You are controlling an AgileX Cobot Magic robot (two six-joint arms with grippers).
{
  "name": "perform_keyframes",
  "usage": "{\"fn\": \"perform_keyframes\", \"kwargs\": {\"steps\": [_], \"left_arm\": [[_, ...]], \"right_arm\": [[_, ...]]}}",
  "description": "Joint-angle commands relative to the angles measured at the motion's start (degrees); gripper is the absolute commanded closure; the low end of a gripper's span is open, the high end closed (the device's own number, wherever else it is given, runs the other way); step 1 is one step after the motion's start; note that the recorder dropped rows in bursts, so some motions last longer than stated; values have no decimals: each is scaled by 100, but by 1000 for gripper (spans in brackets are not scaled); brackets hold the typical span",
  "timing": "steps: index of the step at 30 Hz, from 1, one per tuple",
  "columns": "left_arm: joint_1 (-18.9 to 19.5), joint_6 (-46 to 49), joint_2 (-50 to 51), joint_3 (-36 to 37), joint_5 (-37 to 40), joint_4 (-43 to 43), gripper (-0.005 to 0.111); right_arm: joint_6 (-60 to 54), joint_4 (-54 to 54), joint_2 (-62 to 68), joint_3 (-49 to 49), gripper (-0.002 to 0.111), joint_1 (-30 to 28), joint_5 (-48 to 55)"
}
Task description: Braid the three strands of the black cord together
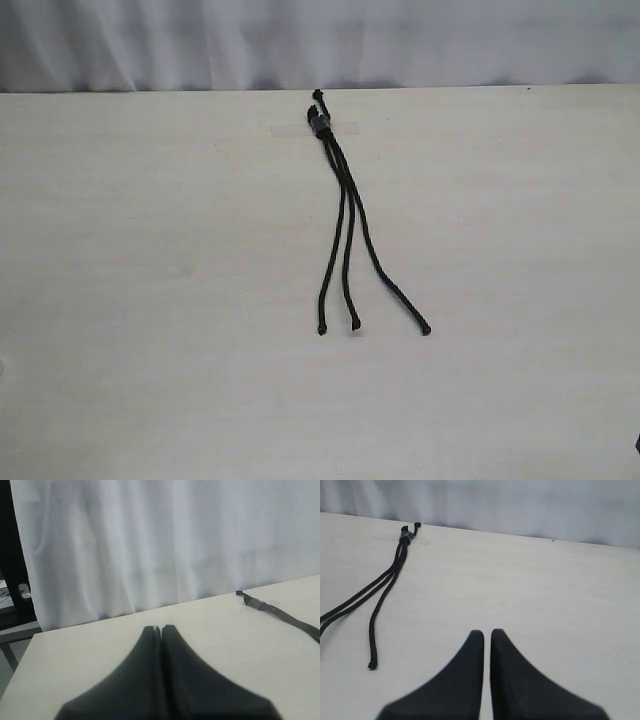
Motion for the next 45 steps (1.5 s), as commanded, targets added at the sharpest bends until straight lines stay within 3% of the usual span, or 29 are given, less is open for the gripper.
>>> {"fn": "perform_keyframes", "kwargs": {"steps": [1,25,32,36,40,45], "left_arm": [[-25,-35,-6,10,-76,17,107],[-25,-35,-6,10,-76,6,107],[-25,-45,-6,10,-166,6,107],[-25,-472,-6,10,-347,-843,107],[-25,-542,-6,10,-1346,-1545,107],[-25,-1089,-6,10,-3258,-1549,107]], "right_arm": [[-20,12,-25,-7,104,-17,-34],[-20,12,-25,-7,104,-17,-34],[-30,-412,-25,-7,104,-17,-836],[25,59,-25,-7,104,-6,-1253],[60,1239,-25,-7,104,-6,-2158],[324,2546,-25,-7,104,-6,-3406]]}}
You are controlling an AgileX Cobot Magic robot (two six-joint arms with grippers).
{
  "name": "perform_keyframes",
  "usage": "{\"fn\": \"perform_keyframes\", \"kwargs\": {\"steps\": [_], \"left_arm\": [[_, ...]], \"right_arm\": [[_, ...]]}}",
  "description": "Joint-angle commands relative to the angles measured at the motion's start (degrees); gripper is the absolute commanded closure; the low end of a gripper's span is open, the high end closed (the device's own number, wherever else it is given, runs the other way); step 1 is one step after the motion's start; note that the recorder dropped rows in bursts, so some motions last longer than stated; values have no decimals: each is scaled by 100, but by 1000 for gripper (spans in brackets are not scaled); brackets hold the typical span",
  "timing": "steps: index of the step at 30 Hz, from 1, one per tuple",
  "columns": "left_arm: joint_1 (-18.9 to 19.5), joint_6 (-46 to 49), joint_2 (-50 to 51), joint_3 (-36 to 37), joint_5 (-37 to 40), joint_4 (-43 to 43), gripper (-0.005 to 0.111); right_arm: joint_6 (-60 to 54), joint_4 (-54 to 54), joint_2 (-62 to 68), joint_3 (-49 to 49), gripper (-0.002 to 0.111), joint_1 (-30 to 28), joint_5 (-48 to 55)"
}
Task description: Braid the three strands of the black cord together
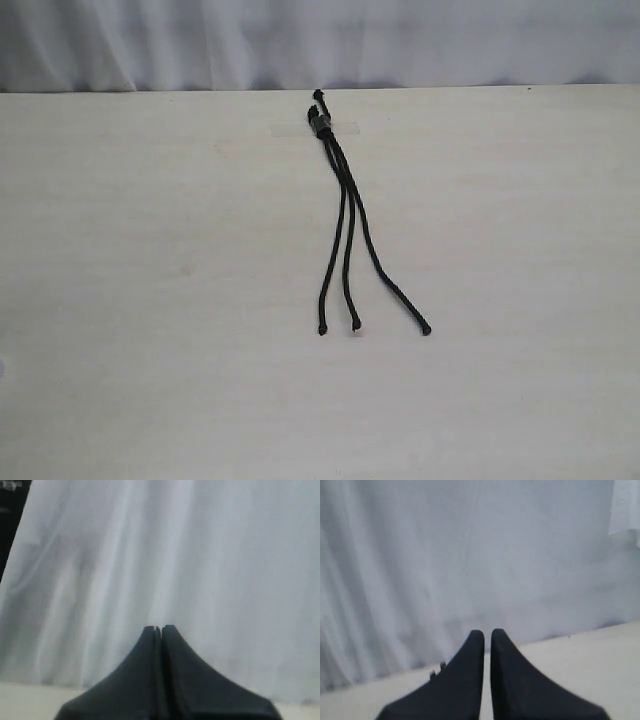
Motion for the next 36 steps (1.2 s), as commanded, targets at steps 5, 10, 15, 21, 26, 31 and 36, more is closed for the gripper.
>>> {"fn": "perform_keyframes", "kwargs": {"steps": [5,10,15,21,26,31,36], "left_arm": [[-25,-190,343,-504,-1868,369,107],[-25,-80,2039,-1615,15,447,107],[-117,-80,3837,-2390,1134,527,107],[-1043,417,5810,-3191,1659,597,107],[-1911,421,7247,-3993,1914,632,107],[-2488,544,8553,-4855,2202,814,96],[-2765,567,9659,-5666,2234,830,76]], "right_arm": [[139,120,135,-722,104,-6,-736],[98,110,1621,-1585,104,-6,322],[-64,110,3642,-2229,104,84,1170],[-439,110,6003,-3120,104,729,1301],[-839,110,7585,-4289,104,1146,1775],[-1094,-65,8917,-5448,104,1109,2329],[-1094,-197,9982,-6321,103,1109,2592]]}}
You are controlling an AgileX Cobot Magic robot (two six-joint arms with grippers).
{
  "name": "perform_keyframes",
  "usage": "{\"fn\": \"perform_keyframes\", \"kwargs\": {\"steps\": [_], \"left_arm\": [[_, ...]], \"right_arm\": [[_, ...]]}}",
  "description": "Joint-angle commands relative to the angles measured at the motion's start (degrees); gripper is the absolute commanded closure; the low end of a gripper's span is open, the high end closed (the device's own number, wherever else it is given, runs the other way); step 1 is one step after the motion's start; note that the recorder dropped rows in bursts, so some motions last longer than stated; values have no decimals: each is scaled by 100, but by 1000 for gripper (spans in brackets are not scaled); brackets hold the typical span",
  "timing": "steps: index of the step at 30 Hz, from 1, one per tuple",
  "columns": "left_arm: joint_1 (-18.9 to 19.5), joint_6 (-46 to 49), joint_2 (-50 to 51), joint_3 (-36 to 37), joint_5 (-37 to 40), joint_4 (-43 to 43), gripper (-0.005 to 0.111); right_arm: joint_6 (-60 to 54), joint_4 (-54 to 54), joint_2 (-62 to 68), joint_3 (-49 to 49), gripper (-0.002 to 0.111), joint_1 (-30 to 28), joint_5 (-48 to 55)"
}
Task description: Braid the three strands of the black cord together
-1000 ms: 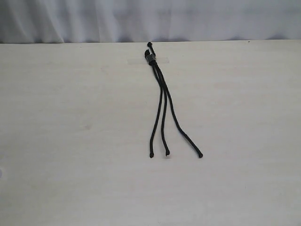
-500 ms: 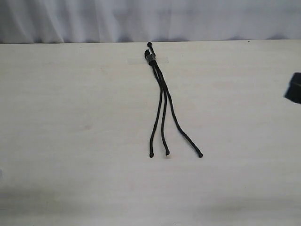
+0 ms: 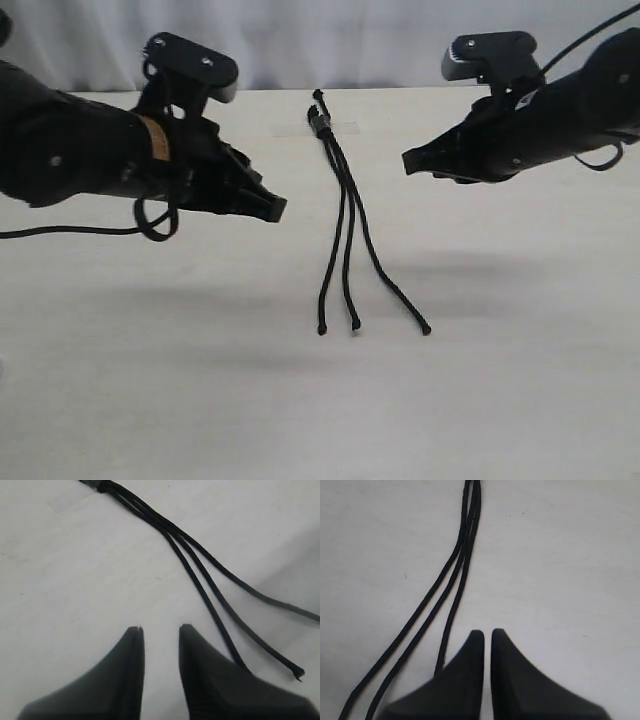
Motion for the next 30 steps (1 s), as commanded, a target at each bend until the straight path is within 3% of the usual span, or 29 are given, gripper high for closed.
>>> {"fn": "perform_keyframes", "kwargs": {"steps": [1,2,6,9,15,30], "left_arm": [[-203,193,740,-625,-31,30,76],[-229,192,858,-736,-19,30,76],[-492,192,1463,-1191,400,18,76],[-700,192,1721,-1217,370,18,76],[-767,181,2006,-1262,105,26,76],[-767,181,2512,-1728,24,325,76]], "right_arm": [[-63,-95,721,-579,100,-14,70],[-63,-95,838,-702,97,-14,82],[-19,-780,1325,-1230,66,-14,559],[562,-1428,1347,-1230,55,-133,596],[902,-1419,1347,-1230,55,-582,689],[878,-1243,1347,-1230,55,-607,581]]}}
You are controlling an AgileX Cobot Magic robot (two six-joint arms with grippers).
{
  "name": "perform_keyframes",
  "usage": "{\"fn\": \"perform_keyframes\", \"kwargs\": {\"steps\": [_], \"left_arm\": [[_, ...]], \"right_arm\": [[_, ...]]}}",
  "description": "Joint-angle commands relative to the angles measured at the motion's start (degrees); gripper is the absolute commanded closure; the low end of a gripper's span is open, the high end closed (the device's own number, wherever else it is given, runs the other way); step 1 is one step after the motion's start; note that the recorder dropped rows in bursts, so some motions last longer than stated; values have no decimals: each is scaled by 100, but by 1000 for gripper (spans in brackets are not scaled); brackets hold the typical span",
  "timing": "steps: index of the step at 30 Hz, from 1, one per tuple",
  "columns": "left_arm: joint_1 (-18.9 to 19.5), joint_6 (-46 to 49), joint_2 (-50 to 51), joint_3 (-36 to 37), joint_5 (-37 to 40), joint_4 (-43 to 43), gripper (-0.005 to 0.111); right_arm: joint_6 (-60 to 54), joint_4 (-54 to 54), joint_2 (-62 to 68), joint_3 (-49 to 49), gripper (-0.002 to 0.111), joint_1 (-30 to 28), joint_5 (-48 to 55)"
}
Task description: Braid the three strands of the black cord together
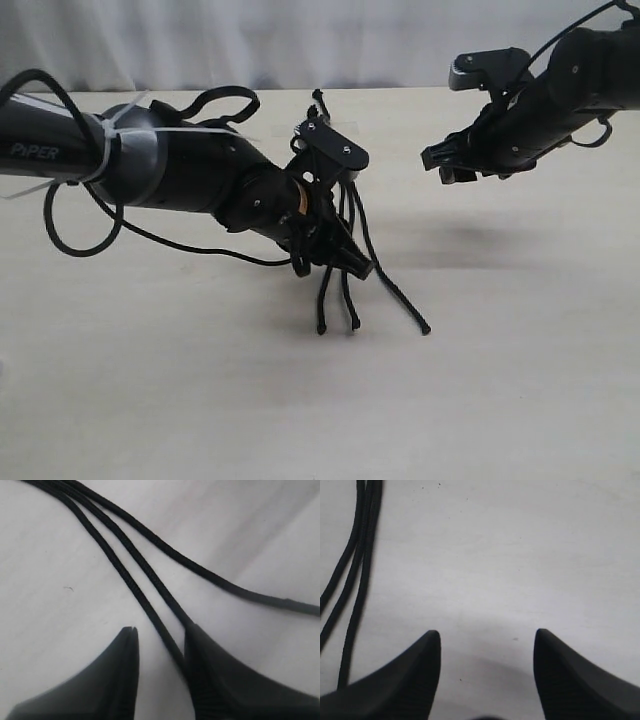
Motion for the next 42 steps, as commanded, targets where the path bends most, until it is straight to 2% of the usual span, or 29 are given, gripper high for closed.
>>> {"fn": "perform_keyframes", "kwargs": {"steps": [1,9,14,16,20,25,29,35,42], "left_arm": [[-49,13,6,-58,-242,142,76],[-49,13,6,-58,-283,142,75],[-104,-2,28,-58,-323,61,53],[-176,-2,87,-58,-483,61,49],[-310,-2,348,-126,-694,284,49],[-310,-2,586,-475,-240,245,49],[-310,-2,746,-625,-158,245,49],[-154,-218,797,-843,387,296,49],[-18,-217,804,-854,409,286,48]], "right_arm": [[10,4,-1,-26,55,-29,-105],[10,105,2,-26,55,-29,-104],[10,105,2,-26,55,-29,-104],[10,105,2,-26,55,-29,-104],[10,105,2,-26,55,-29,-104],[10,105,2,-26,55,-29,-104],[10,105,2,-26,55,-29,-104],[10,107,2,-26,55,-29,-114],[10,107,2,-26,55,-29,-127]]}}
